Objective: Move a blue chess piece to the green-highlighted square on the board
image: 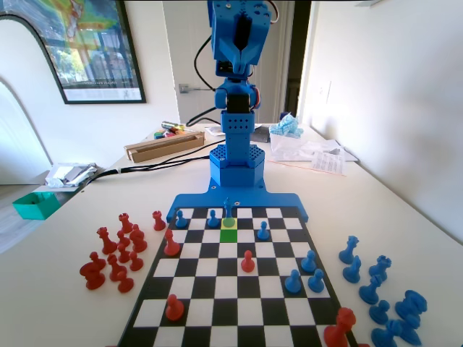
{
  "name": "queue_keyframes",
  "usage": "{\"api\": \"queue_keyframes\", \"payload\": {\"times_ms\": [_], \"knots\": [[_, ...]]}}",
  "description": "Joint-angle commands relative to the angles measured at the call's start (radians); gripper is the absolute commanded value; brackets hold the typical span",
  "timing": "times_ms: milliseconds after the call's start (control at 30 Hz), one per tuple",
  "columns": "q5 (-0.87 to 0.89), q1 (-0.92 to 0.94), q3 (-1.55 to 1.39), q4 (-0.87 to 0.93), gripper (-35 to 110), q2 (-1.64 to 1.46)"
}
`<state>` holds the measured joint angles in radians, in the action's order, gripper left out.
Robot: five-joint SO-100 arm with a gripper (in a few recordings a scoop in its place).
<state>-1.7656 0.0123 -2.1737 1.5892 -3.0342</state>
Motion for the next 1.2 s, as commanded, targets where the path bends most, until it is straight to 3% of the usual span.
{"api": "queue_keyframes", "payload": {"times_ms": [0, 1000, 1167], "knots": [[-0.006, 0.018, -0.006, -0.017, 1, -0.018], [-0.006, 0.000, -0.003, -0.014, 1, -0.015], [0.008, -0.017, 0.107, 0.018, 1, 0.117]]}}
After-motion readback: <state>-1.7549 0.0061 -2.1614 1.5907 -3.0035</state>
